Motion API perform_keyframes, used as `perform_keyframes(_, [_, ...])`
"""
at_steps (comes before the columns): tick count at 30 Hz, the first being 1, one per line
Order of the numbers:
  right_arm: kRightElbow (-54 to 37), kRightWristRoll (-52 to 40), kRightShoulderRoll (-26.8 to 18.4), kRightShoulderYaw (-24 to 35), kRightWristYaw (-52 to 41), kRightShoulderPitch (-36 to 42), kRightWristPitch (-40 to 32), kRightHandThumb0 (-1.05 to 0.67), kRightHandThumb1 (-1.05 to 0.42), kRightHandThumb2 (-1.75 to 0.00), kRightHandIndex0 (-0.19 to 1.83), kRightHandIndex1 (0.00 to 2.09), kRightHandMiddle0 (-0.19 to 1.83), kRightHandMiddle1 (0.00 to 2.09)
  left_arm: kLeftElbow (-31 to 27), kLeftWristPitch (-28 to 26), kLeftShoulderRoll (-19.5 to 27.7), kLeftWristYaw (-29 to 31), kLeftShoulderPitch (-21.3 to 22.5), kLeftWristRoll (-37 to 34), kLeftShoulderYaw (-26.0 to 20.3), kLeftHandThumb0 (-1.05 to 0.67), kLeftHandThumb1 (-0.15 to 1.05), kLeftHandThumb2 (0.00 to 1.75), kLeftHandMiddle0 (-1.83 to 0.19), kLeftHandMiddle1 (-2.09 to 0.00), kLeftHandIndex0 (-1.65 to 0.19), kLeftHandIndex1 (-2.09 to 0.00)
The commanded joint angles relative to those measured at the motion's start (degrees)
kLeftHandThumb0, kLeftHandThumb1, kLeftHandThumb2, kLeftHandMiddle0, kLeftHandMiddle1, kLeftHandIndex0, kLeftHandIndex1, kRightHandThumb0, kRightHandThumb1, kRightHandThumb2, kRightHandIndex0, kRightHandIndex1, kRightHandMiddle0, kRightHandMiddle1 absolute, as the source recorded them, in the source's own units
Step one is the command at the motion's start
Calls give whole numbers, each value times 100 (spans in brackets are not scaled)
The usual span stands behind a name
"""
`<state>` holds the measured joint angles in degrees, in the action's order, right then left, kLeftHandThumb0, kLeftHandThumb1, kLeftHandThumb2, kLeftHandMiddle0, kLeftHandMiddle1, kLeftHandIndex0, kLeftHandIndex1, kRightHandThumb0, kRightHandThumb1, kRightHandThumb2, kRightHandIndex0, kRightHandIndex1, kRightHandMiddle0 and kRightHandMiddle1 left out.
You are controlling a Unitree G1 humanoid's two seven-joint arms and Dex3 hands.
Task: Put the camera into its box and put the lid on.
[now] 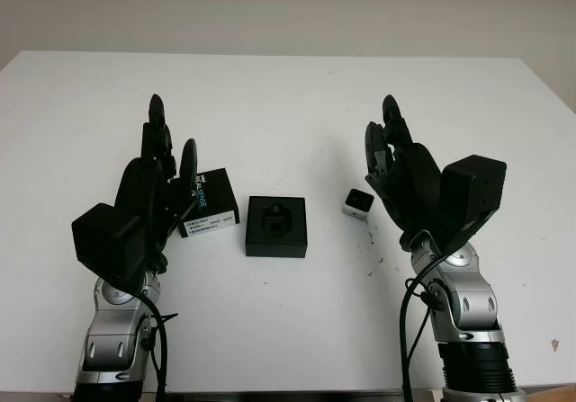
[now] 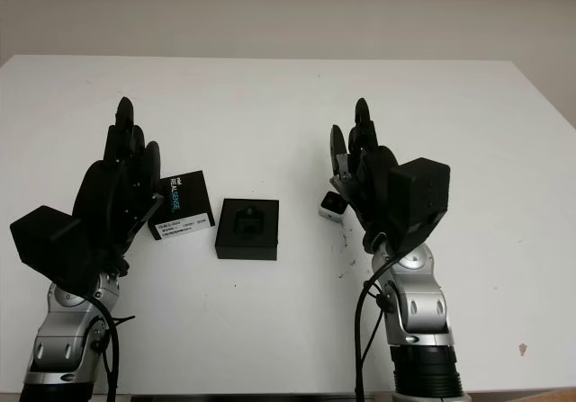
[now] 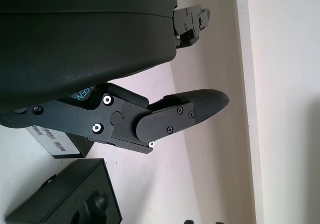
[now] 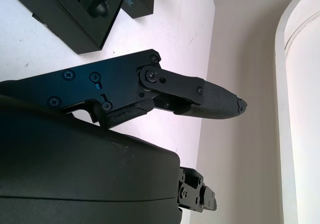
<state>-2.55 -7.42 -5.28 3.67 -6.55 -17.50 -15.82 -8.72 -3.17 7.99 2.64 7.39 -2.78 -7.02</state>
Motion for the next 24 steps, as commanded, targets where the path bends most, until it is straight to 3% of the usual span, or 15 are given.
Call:
perform_keyframes(1, [-192,-5,-33,8,-6,63,4,-67,-105,-61,-19,4,-19,5,-153,-40,-76,-29,-87,-80,-35,-64,105,60,13,-6,13,-7])
perform_keyframes(5, [-137,-30,9,27,32,-7,-51,-68,-105,-60,-19,5,-18,5,-109,57,-80,-23,-102,-150,-80,-67,105,59,13,-6,14,-6])
perform_keyframes(11, [130,31,-60,-1,-27,-176,112,-68,-105,-57,-18,5,-16,6,288,186,-15,31,209,-138,-101,-69,105,60,14,-5,14,-6])
perform_keyframes(14, [126,43,-286,117,-143,-284,79,-68,-105,-40,-14,7,-11,8,334,267,-43,6,238,-132,-89,-69,105,61,13,-6,14,-6])
perform_keyframes(18, [114,317,-1143,162,-661,-569,177,-65,-105,-14,6,15,5,15,221,301,-57,0,130,-145,-82,-67,105,62,13,-6,14,-6])
perform_keyframes(23, [589,342,-2101,76,-1753,-1226,164,-31,-91,-4,15,17,14,22,56,256,-39,35,-69,-194,-108,-68,105,59,13,-5,14,-5])
perform_keyframes(24, [885,405,-2306,-5,-2029,-1459,295,-25,-87,-4,17,18,10,33,39,256,-28,39,-100,-190,-113,-68,105,59,14,-5,15,-5])
